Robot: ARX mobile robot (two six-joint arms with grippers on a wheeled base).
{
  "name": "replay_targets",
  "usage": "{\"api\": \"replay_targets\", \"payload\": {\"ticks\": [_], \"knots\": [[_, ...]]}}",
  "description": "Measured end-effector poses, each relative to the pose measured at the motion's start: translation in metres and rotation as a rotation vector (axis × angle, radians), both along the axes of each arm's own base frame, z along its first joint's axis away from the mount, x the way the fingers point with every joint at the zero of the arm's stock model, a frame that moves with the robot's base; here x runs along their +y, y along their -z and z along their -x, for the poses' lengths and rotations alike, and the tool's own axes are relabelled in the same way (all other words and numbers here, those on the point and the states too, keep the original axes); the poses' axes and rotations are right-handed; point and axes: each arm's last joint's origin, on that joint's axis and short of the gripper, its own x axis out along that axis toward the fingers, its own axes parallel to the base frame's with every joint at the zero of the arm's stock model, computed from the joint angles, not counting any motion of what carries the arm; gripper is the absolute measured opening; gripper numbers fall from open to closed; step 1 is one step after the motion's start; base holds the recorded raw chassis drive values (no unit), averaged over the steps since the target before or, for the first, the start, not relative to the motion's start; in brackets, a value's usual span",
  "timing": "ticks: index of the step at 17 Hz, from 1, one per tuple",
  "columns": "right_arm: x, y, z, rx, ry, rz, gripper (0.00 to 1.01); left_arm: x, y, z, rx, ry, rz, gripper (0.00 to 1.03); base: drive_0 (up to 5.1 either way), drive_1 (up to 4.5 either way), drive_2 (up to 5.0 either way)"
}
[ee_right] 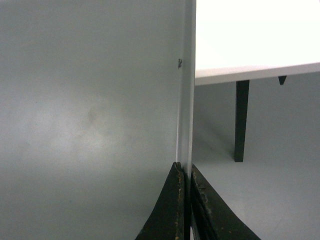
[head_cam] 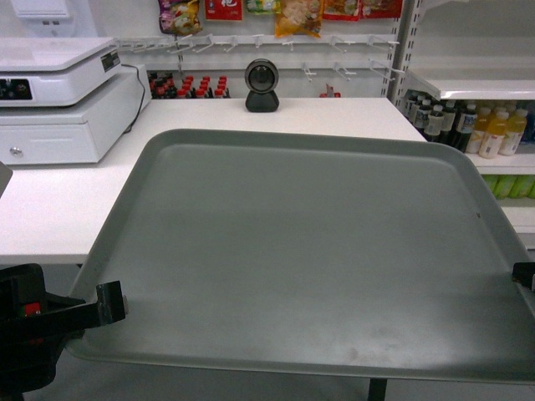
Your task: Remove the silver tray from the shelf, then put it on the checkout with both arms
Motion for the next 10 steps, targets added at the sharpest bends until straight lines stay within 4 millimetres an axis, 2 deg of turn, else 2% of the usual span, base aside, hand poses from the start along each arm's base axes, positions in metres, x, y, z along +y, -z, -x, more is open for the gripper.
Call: {"api": "replay_targets", "payload": {"ticks": [10], "knots": [[0.0,0.0002,0.0001,0.003,0.0,0.0,0.03,-0.0001,0.0,0.0,0.0,0.001,0.001,0.03,-0.1,4.26,-4.4]]}}
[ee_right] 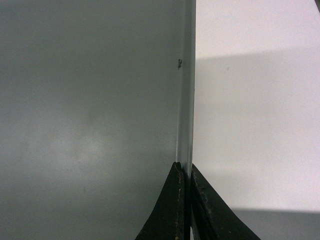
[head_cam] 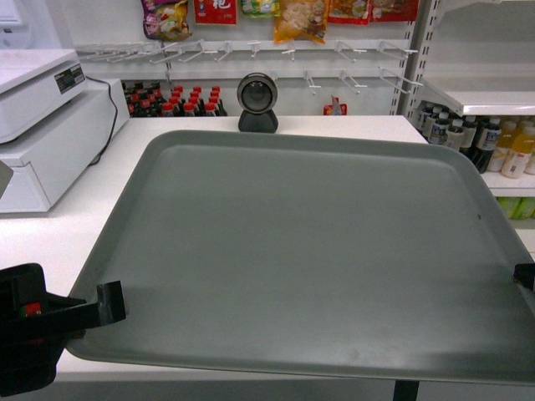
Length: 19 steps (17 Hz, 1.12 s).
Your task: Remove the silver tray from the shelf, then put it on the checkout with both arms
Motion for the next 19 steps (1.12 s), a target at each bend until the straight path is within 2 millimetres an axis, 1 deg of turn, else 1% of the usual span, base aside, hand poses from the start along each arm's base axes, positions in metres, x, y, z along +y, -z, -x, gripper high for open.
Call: {"api": "replay_targets", "payload": {"ticks": [5,7,8,9,10,11,13,19], "knots": [[0.0,0.001,0.0,0.004,0.0,0.0,0.03,0.0,0.0,0.0,0.001,0.001,0.0,0.03,-0.1,4.25,-4.4],[0.0,0.0,0.0,0.0,0.0,0.0,0.03,0.0,0.0,0.0,0.002,-0.001,-0.001,0.03,0.0,0.0,0.0],[0.001,0.0,0.0,-0.012,-0.026,-0.005,0.03,-0.004,0.001,0.0,0.042,-0.048,-0.055,0.03,0.0,0.0,0.0],[0.003,-0.002,-0.005,-0.069,-0.089,-0.018,0.03,-0.005,0.005,-0.005,0.037,-0.096,-0.086,0.03,0.0,0.0,0.0],[0.009,-0.001,-0.015,-0.095,-0.132,-0.025,0.03,-0.003,0.011,-0.017,0.035,-0.13,-0.074,0.03,0.0,0.0,0.0],[0.012,0.002,-0.025,-0.09,-0.137,-0.026,0.03,-0.002,0.015,-0.029,0.028,-0.14,-0.081,0.03,0.0,0.0,0.0],[0.015,0.006,-0.037,-0.086,-0.128,-0.023,0.03,-0.001,0.02,-0.043,0.03,-0.135,-0.076,0.03,0.0,0.0,0.0],[0.018,0.014,-0.054,-0.078,-0.118,-0.027,0.03,0.001,0.027,-0.065,0.036,-0.125,-0.07,0.03,0.0,0.0,0.0]]}}
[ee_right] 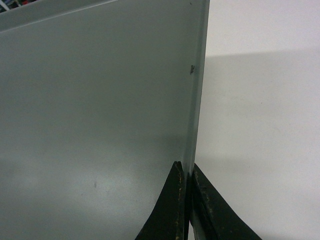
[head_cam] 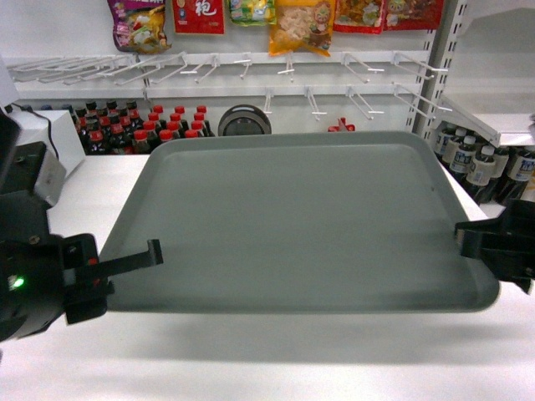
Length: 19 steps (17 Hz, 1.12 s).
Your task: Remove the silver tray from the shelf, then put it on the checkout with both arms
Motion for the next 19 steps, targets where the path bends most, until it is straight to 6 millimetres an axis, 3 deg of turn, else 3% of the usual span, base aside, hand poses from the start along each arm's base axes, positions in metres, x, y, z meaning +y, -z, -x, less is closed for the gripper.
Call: {"api": "replay_targets", "payload": {"ticks": [2,4,6,7,8,12,15,19], "knots": [[0.007,0.021,-0.032,0.028,0.029,0.018,0.03,-0.002,0.021,-0.038,0.04,0.021,-0.011,0.03,0.0,0.0,0.0],[0.011,0.045,-0.054,0.071,0.06,0.047,0.03,-0.008,0.041,-0.062,0.077,0.046,-0.036,0.03,0.0,0.0,0.0],[0.011,0.089,-0.075,0.148,0.118,0.145,0.05,-0.028,0.074,-0.076,0.161,0.05,-0.05,0.03,0.0,0.0,0.0],[-0.002,0.083,-0.06,0.135,0.141,0.135,0.4,-0.028,0.066,-0.066,0.121,0.066,-0.035,0.36,0.0,0.0,0.0],[-0.014,0.052,-0.059,-0.174,0.25,0.162,0.46,-0.014,0.004,-0.046,-0.078,0.028,-0.081,0.63,0.0,0.0,0.0],[-0.017,0.053,-0.049,-0.226,0.276,0.201,0.38,-0.01,-0.027,-0.046,-0.36,0.057,-0.035,0.58,0.0,0.0,0.0],[-0.019,0.06,-0.026,-0.218,0.262,0.233,0.29,0.001,-0.047,-0.039,-0.549,0.084,-0.047,0.49,0.0,0.0,0.0],[-0.022,0.063,0.005,-0.173,0.245,0.266,0.16,0.016,-0.047,-0.018,-0.658,0.104,-0.113,0.36,0.0,0.0,0.0]]}}
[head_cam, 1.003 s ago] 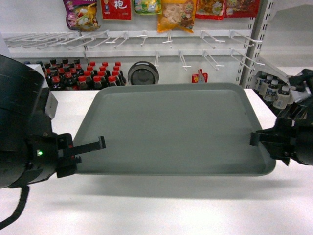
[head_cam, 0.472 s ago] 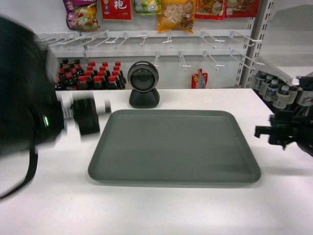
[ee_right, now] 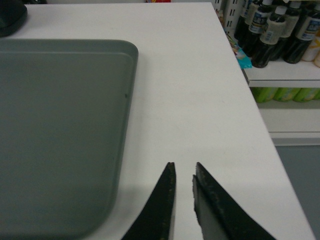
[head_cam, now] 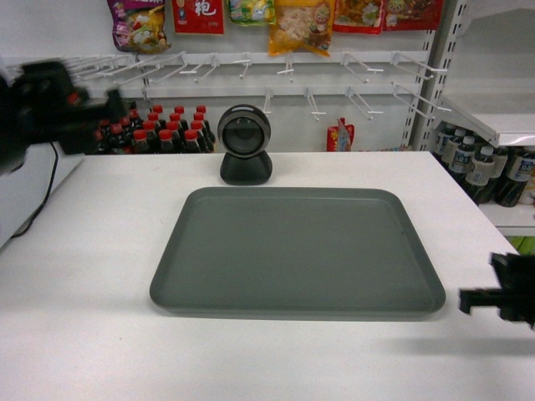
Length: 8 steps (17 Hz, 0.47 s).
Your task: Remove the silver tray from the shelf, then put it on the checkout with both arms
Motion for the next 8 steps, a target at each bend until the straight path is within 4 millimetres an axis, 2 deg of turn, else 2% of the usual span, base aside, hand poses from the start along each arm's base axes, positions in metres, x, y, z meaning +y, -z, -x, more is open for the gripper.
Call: {"api": "replay_targets", "payload": {"ticks": [5,8], "knots": [[-0.005,-0.015,0.014,-0.034,0.01,0.006,0.03,0.011,0.017,0.023,0.011,0.0,-0.047,0.23,0.0,0.0,0.0],[-0.007,-0.036,0.023,-0.108,0.008,0.007,0.03,0.018,0.019,0.037,0.006,0.01,-0.068,0.1,0.0,0.0,0.0]]}}
